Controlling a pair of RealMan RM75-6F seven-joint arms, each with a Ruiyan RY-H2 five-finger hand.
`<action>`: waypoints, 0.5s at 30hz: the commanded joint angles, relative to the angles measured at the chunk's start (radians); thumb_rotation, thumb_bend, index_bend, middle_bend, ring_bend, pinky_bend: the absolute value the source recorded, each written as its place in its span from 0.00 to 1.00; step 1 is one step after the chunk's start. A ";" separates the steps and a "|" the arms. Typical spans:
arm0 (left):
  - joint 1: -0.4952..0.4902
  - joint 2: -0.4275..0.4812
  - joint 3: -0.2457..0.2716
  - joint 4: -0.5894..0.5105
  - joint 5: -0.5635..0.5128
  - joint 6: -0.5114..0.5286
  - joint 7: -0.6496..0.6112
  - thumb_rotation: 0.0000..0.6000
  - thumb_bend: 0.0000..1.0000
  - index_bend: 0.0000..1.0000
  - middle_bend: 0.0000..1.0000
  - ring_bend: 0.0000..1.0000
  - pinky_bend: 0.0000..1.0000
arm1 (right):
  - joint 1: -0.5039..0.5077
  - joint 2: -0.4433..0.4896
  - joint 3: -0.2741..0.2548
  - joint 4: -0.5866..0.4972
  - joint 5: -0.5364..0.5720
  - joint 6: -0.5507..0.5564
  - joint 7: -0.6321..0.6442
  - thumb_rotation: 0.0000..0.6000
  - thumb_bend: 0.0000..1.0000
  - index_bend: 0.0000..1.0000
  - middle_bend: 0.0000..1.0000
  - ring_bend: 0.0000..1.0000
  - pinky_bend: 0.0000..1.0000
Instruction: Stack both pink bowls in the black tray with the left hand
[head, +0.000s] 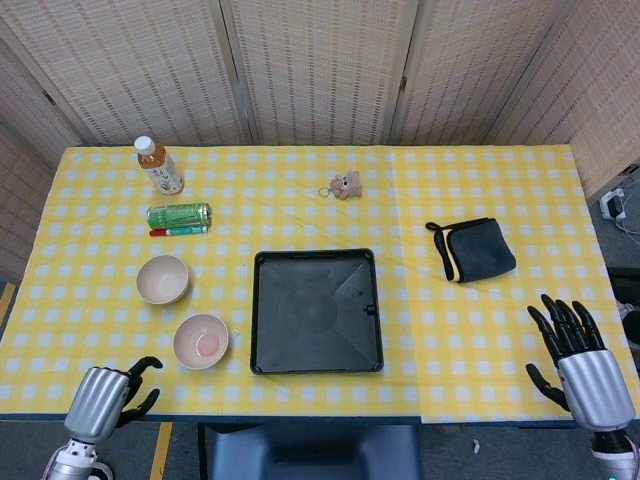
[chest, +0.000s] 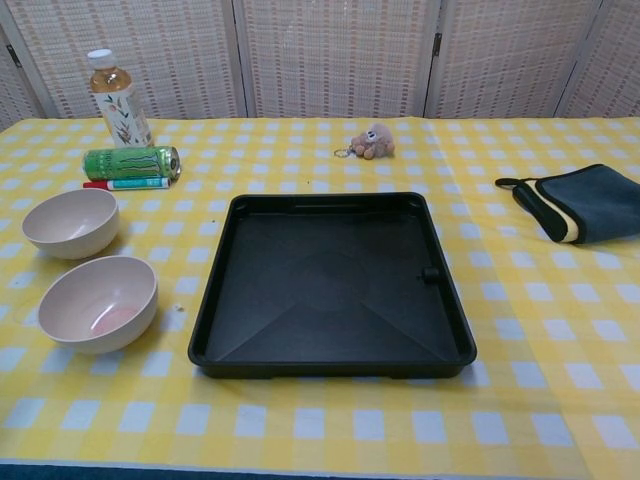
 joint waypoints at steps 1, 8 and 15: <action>-0.015 -0.029 0.006 -0.011 -0.012 -0.041 0.038 1.00 0.32 0.48 1.00 1.00 1.00 | 0.004 0.000 0.001 -0.003 0.006 -0.012 -0.001 1.00 0.31 0.00 0.00 0.00 0.00; -0.052 -0.078 -0.012 0.007 -0.060 -0.125 0.095 1.00 0.30 0.54 1.00 1.00 1.00 | 0.007 0.003 -0.001 -0.007 0.004 -0.017 0.000 1.00 0.31 0.00 0.00 0.00 0.00; -0.076 -0.141 -0.043 0.039 -0.102 -0.157 0.134 1.00 0.31 0.54 1.00 1.00 1.00 | 0.019 -0.002 0.002 0.006 0.007 -0.031 0.017 1.00 0.32 0.00 0.00 0.00 0.00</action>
